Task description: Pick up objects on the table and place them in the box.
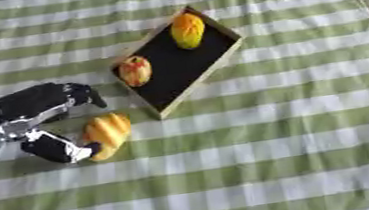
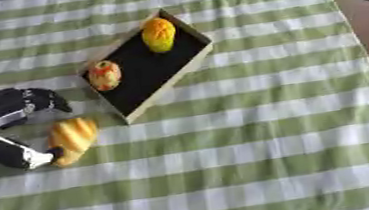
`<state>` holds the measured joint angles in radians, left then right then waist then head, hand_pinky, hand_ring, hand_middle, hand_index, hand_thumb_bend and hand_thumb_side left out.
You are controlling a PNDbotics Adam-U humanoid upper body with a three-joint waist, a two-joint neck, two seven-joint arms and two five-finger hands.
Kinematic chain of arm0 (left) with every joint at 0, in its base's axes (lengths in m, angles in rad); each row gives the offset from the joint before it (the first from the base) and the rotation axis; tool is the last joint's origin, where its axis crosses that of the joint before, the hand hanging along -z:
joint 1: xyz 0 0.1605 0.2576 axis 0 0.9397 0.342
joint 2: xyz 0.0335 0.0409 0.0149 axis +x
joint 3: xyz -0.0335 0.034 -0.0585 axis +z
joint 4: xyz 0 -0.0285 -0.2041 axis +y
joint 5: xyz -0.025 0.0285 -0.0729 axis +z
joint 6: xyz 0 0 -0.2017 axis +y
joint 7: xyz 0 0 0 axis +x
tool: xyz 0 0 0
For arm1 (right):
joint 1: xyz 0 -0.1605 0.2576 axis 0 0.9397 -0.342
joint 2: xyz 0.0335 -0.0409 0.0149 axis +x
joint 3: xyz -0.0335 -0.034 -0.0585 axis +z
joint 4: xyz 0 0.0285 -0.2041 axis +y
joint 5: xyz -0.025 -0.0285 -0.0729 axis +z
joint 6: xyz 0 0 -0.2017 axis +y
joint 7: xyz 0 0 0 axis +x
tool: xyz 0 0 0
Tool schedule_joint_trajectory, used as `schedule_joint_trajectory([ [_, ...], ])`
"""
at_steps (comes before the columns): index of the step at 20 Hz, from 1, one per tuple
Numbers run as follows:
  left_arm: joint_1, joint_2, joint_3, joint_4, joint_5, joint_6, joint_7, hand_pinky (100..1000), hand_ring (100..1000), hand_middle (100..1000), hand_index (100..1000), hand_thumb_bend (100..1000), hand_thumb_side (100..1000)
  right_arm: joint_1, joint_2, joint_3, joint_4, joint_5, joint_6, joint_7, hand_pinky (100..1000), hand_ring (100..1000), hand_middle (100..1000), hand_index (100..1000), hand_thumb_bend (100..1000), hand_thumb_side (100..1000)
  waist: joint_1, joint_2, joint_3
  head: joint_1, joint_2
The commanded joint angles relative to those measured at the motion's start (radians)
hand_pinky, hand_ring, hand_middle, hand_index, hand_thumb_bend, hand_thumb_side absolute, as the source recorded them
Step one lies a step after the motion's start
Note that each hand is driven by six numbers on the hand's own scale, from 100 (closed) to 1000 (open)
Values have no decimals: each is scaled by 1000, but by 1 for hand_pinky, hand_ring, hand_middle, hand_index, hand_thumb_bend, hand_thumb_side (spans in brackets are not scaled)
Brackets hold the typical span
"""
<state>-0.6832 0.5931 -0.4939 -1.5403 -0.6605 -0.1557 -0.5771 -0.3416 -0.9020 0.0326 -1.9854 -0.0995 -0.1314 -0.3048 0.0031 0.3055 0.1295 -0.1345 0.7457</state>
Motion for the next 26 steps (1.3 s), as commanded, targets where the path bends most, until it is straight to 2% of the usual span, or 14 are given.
schedule_joint_trajectory([
  [1,-14,6,-7,13,-19,-12,-20,769,844,799,839,417,403,-7,-19,-8,-15,-6,-3,-1,880,845,623,792,100,470,-2,-16,-2,1,-7],
  [8,-16,-16,-14,53,-95,-39,13,755,823,774,785,381,323,-6,-18,-9,-15,-9,-6,-4,880,845,623,792,100,470,-3,-17,-3,2,-7],
  [9,-17,-18,-14,56,-107,-44,24,725,801,745,720,326,228,-6,-17,-9,-15,-9,-6,-4,880,846,623,793,100,470,-3,-17,-3,2,-7],
  [11,-17,-21,-15,58,-128,-54,49,690,765,701,667,261,106,-4,-17,-10,-15,-9,-7,-6,880,846,623,794,100,470,-4,-18,-3,3,-6],
  [14,-15,-16,-12,42,-142,-65,83,636,719,658,605,211,118,1,-17,-12,-15,-9,-7,-11,880,846,624,794,100,470,-3,-18,-3,2,-7],
  [15,-14,-10,-10,28,-142,-68,94,588,677,611,545,194,119,3,-18,-13,-15,-8,-6,-12,881,846,623,794,100,470,-3,-18,-2,0,-7],
  [19,-11,29,11,-84,-144,-70,137,489,582,501,462,179,120,11,-21,-15,-15,-5,-4,-15,880,846,623,793,100,470,0,-20,0,-5,-5],
  [23,-27,54,48,-214,-117,-51,159,444,549,475,450,134,111,16,-25,-17,-15,-2,-4,-18,880,846,623,793,100,470,2,-23,4,-8,-4],
  [26,-60,48,87,-295,-69,-20,168,428,549,479,449,134,100,17,-26,-18,-15,-2,-4,-19,880,845,623,793,100,470,1,-26,7,-9,-4],
])
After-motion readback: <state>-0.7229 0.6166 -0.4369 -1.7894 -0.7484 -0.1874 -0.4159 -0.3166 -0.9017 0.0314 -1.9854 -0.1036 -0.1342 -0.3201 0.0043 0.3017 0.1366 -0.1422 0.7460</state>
